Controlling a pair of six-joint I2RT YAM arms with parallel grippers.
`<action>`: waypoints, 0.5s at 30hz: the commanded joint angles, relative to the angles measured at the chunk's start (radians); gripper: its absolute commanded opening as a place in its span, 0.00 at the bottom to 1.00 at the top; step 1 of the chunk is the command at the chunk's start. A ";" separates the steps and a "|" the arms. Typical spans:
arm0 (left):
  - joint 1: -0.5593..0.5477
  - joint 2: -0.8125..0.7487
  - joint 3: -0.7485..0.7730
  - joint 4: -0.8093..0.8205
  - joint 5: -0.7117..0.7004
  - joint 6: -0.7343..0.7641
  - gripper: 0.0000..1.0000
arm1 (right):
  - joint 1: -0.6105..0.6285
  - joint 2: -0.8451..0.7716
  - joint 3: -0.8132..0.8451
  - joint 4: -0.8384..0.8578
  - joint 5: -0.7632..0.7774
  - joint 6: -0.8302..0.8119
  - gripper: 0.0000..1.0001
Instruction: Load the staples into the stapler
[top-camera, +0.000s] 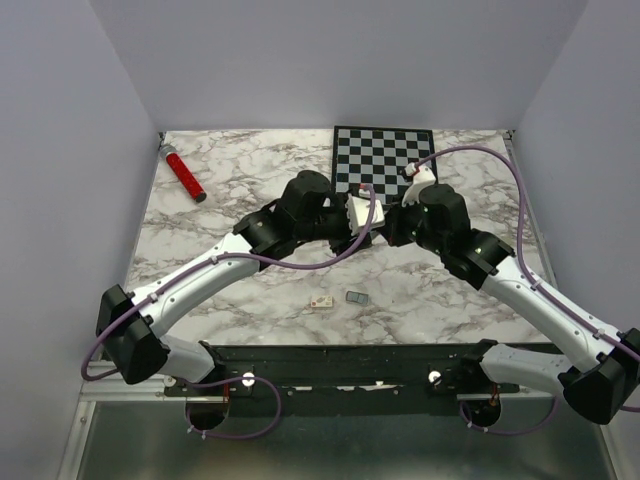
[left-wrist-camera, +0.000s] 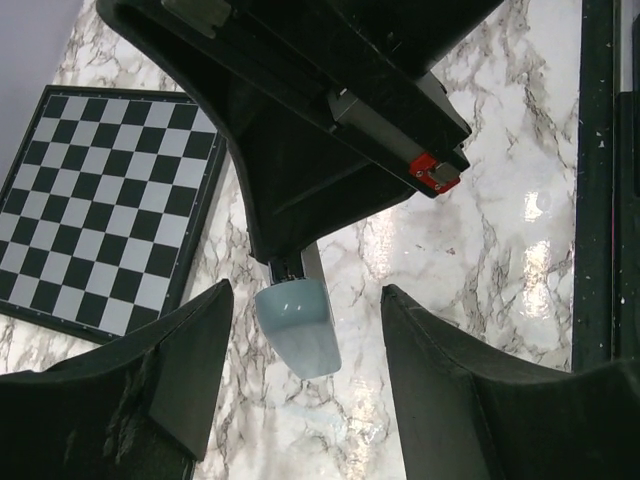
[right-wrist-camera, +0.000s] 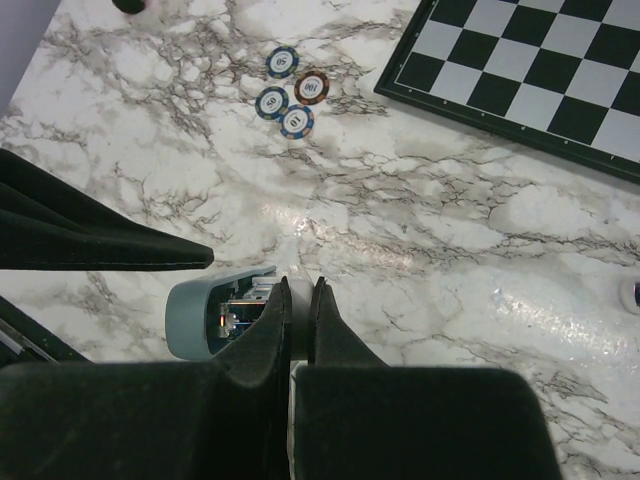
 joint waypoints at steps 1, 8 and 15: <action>-0.007 0.022 0.038 0.000 0.018 -0.011 0.66 | 0.015 0.008 0.045 -0.006 0.040 -0.024 0.01; -0.007 0.071 0.067 0.006 0.006 -0.070 0.59 | 0.026 0.014 0.047 -0.006 0.057 -0.035 0.01; -0.005 0.095 0.089 -0.030 -0.011 -0.083 0.56 | 0.031 0.015 0.053 -0.006 0.070 -0.041 0.01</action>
